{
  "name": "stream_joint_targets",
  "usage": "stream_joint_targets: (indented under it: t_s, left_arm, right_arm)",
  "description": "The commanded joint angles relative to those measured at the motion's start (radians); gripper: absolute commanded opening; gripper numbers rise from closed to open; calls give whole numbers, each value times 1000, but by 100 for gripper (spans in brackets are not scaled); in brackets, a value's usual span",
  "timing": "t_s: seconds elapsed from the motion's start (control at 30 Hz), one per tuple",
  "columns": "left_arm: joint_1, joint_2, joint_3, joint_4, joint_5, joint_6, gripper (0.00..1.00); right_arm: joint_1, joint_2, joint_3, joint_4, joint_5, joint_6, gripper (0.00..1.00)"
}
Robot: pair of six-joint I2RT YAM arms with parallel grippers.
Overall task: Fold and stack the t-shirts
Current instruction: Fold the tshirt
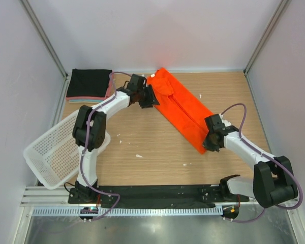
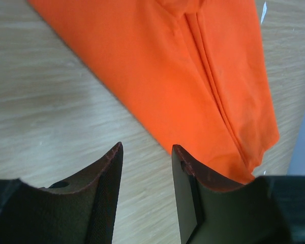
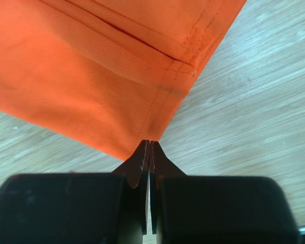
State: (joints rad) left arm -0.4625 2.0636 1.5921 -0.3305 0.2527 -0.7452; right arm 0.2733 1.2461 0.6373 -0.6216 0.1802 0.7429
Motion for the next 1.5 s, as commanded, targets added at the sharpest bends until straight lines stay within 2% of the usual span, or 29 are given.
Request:
stream_joint_targets:
  t_s: [0.0,0.2,0.37,0.53,0.77,0.9,1.0,1.03,1.17,1.23,1.37,1.4,1.47]
  left_arm:
    - [13,70,136,44,-4,-11,45]
    - [25,190,290,41,23,-26,44]
    - [39,279,373,27,10,-25,44]
    - [47,343,411,-1,-36,-2,44]
    - [59,475,644,-247,-203,133,45]
    - [84,491,678,-257,-207,130,44]
    - [104,422,577,-153,-113,122,45]
    - [102,350,509,-96,-89,122,45]
    - [88,186,406,-56,22,127,45]
    - [78,113,353,-58,16,118,45]
    - [35,-122,98,-54,-58,9,46]
    - [22,-163,44,-64,-134,-75,46]
    - [-24,-232,-62,-56,-167,-184,47]
  right_arm:
    - [3,-76,103,-64,39,-5,5]
    - [3,-140,159,-38,-99,-28,8]
    - [3,-120,249,-82,-42,-74,8]
    - [3,-131,295,-59,-82,-83,8]
    - [3,-105,427,-81,-30,-92,8]
    - [3,-71,525,-122,7,-111,8]
    - [3,-74,558,-135,34,-114,9]
    - [1,-76,564,-141,41,-114,8]
    - [3,-91,582,-170,59,-117,9]
    - [3,-103,576,-179,58,-122,10]
    - [3,-126,547,-193,25,-119,14]
    - [3,-128,532,-201,24,-113,14]
    - [3,-137,519,-204,24,-99,16]
